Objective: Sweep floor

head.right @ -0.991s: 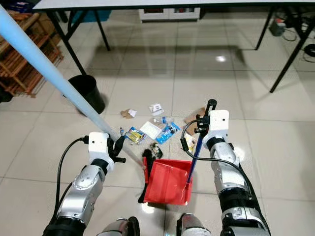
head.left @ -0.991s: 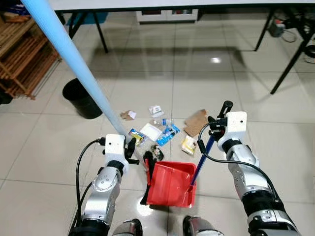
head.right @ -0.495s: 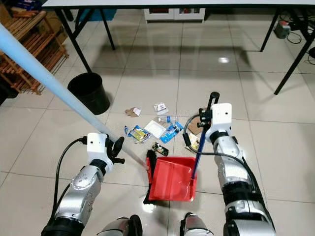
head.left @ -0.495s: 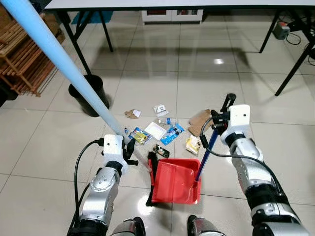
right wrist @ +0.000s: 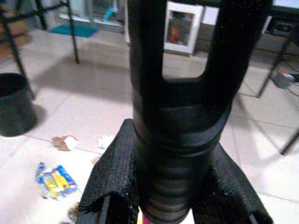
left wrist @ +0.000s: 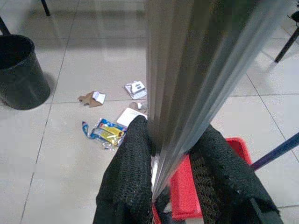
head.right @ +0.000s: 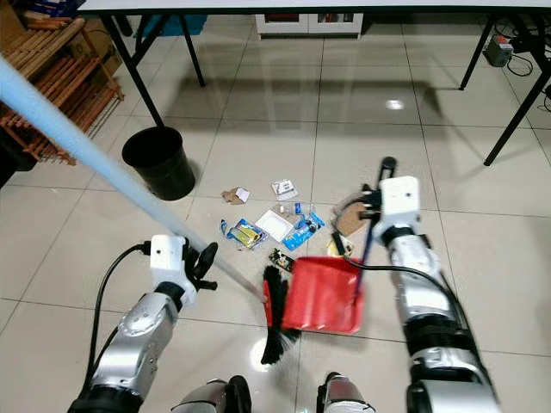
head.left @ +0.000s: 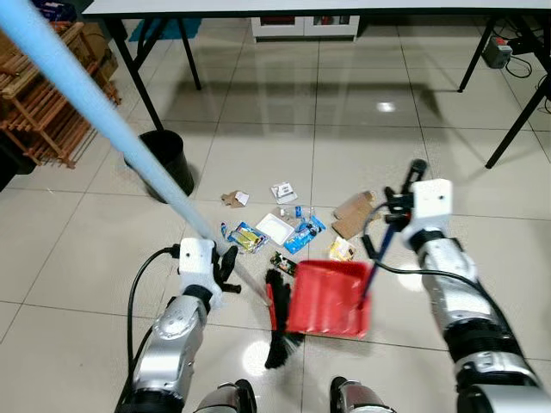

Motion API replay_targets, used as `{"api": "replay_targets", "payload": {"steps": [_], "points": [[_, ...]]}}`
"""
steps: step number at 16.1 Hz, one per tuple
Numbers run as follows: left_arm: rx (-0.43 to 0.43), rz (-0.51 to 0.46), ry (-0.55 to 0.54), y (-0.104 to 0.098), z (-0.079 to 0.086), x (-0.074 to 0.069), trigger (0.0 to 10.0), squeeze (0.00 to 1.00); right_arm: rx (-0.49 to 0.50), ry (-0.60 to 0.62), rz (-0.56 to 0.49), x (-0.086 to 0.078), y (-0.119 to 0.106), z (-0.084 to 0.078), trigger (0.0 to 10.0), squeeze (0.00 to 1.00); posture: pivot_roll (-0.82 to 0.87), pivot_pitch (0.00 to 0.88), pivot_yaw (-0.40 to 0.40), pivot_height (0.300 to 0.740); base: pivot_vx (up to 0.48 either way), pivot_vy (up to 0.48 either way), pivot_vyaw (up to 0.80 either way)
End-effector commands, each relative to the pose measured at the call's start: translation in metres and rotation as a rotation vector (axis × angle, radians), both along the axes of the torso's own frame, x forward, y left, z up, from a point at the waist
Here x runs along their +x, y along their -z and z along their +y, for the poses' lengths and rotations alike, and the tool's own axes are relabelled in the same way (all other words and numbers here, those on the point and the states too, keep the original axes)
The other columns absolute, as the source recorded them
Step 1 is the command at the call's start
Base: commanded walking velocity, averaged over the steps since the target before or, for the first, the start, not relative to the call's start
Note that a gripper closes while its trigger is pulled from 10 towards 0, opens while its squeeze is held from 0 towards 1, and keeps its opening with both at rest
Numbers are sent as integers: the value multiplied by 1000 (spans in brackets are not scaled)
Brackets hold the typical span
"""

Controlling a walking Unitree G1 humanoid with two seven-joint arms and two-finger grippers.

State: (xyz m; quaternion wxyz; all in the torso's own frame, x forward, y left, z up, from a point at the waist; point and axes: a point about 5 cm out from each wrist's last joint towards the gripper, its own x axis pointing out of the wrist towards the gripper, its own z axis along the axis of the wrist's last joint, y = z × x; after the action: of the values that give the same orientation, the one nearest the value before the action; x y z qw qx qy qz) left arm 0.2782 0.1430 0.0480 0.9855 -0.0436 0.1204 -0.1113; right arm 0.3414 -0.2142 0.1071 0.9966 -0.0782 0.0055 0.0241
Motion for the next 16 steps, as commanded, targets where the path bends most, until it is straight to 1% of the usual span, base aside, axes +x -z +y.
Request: {"api": "replay_targets", "payload": {"steps": [1,3,6,9,12,16], "points": [[11,50,6,9,6,-7,10000,0,-8,15,-16,0,-1,-3,10000,0,-163,184,125,740,0,0,0],[23,59,11,9,12,-12,10000,0,-14,37,-21,-1,-1,-9,10000,0,-143,206,147,740,0,0,0],[42,70,31,7,21,-19,10000,0,-59,36,-40,-1,-4,-15,10000,0,-124,226,166,740,0,0,0],[77,96,39,8,36,-28,10000,0,-63,70,-58,2,-12,-28,10000,0,-107,240,177,740,0,0,0],[85,105,36,7,40,-29,10000,0,-67,69,-68,4,-15,-28,10000,0,-100,239,171,740,0,0,0],[87,122,35,9,44,-35,10000,0,-64,58,-87,10,-22,-27,10000,0,-99,235,174,740,0,0,0]]}}
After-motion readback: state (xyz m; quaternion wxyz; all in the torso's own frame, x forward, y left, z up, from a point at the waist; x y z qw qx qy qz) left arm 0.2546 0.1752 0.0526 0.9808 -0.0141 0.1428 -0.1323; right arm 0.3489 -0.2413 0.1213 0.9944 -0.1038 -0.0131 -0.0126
